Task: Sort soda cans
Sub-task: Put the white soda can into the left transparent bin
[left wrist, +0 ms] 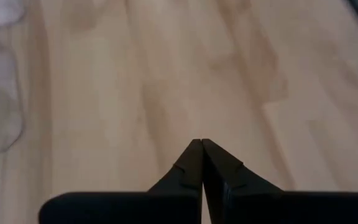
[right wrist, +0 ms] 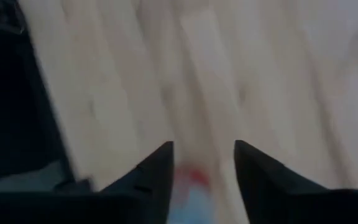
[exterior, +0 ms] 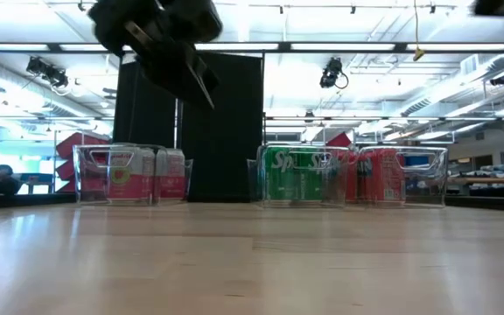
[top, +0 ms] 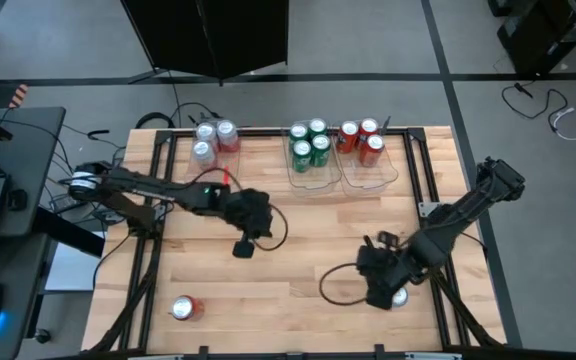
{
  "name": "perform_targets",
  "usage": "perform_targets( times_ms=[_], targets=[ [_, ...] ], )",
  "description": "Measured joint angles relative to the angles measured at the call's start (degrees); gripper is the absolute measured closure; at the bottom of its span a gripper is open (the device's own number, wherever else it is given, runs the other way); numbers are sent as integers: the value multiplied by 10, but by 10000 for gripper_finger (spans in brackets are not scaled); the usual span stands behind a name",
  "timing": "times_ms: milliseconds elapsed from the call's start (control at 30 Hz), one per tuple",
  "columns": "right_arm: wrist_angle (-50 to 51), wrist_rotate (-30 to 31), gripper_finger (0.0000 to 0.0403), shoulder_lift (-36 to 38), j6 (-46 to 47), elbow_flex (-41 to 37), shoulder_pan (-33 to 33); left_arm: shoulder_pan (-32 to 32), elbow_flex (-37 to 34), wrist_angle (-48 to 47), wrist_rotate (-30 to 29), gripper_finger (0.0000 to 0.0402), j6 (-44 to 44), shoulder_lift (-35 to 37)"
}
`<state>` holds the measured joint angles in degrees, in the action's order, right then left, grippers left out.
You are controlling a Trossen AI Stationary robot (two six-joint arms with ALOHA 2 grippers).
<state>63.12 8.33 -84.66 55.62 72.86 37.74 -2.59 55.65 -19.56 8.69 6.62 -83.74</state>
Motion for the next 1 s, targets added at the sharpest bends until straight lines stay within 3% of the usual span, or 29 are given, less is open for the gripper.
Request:
perform_targets(
  times_ms=[233,467,667,1000],
  targets=[
    [71,-95,147,0,159,10,60,-50,-58,100,-2,391,-25,31],
    [98,-102,58,-3,207,10,91,-84,-65,110,-24,390,-29,28],
    [96,-103,31,-28,204,6,109,-101,-65,111,-28,390,-43,27],
    [96,-125,28,-96,166,6,117,-122,-65,111,-30,390,-51,27]
  ],
)
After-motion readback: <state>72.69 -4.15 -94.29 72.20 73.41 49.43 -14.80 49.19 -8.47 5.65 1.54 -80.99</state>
